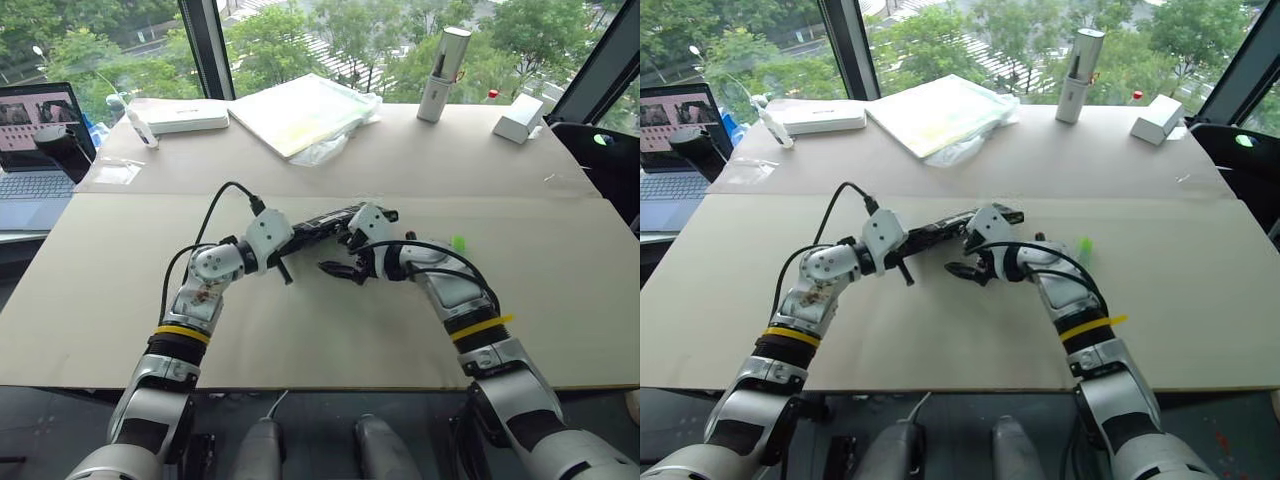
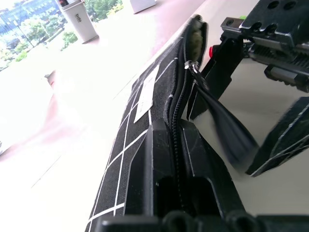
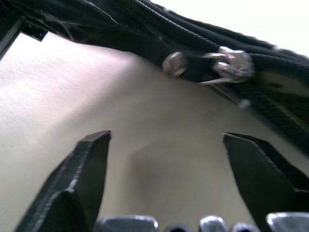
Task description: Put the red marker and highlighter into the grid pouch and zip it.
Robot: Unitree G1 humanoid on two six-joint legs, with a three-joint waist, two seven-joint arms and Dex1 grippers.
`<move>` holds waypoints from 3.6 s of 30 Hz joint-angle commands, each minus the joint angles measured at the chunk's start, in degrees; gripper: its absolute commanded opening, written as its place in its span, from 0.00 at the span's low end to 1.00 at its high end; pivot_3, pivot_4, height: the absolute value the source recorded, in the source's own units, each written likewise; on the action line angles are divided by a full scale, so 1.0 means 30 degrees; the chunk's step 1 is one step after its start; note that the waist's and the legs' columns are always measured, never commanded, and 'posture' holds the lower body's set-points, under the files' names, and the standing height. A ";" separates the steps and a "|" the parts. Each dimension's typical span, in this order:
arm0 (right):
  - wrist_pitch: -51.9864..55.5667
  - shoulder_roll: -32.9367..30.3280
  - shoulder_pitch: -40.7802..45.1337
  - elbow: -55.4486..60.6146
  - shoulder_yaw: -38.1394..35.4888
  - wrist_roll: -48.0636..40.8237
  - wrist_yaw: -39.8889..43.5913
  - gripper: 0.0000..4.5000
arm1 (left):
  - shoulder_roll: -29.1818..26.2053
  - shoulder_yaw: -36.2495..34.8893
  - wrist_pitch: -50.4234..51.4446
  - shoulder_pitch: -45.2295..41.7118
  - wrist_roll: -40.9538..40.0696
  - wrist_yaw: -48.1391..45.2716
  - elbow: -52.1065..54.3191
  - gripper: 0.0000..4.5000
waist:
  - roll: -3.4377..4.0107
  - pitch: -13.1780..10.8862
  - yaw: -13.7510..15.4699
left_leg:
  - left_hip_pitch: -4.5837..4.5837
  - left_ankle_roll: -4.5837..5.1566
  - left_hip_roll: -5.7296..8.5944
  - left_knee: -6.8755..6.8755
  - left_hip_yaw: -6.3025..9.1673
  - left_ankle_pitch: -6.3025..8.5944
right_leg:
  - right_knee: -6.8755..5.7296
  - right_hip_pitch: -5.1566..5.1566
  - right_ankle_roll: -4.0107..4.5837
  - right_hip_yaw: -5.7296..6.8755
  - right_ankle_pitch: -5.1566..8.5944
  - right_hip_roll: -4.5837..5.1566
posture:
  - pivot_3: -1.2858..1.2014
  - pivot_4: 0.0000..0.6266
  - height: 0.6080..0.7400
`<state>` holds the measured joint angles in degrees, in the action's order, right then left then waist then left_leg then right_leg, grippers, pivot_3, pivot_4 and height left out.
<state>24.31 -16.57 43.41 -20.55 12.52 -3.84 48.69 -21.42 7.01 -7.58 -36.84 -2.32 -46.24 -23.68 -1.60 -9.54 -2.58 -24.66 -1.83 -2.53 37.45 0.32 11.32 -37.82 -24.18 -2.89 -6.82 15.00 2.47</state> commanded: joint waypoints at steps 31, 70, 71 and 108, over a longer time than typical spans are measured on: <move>0.8378 -0.3796 -0.6283 0.7669 -0.9068 -0.3326 -1.0133 0.98 | -0.2073 -0.0907 0.2098 0.3341 -0.1532 -0.0689 0.5378 0.00 | -0.0008 -0.0005 0.0169 | -0.0036 0.0006 0.0008 0.0098 -0.0005 0.0004 | -0.0016 0.0023 -0.0011 -0.0026 0.0005 0.0007 | 0.52 0.24 0.93; -0.6328 -1.0158 -0.5259 0.7898 -0.3761 -0.1113 0.1561 0.23 | -0.2423 -0.1303 0.2497 0.3114 -0.2057 -0.0813 0.5753 0.00 | -0.0017 -0.0001 0.0132 | -0.0029 0.0022 0.0000 0.0104 -0.0008 0.0014 | 0.0057 0.0068 -0.0018 -0.0017 0.0008 0.0007 | 0.52 0.24 0.93; -0.6821 -1.0395 -0.5281 0.7707 -0.3505 -0.0845 0.1844 0.23 | -0.2415 -0.1307 0.2494 0.3112 -0.2055 -0.0828 0.5749 0.00 | -0.0019 -0.0002 0.0150 | -0.0028 0.0021 0.0008 0.0104 -0.0011 0.0014 | 0.0057 0.0067 -0.0020 -0.0019 0.0009 0.0014 | 0.52 0.24 0.93; -1.0326 -0.5745 0.0809 0.1506 0.2017 0.5850 0.1415 0.23 | -0.2276 -0.0362 0.1661 0.3011 -0.1532 -0.1855 0.4976 0.00 | -0.0018 -0.0003 0.0085 | -0.0026 0.0019 0.0005 0.0112 -0.0016 0.0012 | -0.0020 0.0022 -0.0014 -0.0028 0.0006 0.0009 | 0.52 0.24 0.93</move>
<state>-6.32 -34.35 44.32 -16.59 18.09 12.49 54.08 -28.07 5.92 -1.08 -26.71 -6.77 -51.41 -9.55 -1.65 -9.55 -2.32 -24.74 -1.77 -2.52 37.79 0.27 11.36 -37.88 -24.11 -2.93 -6.90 15.02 2.50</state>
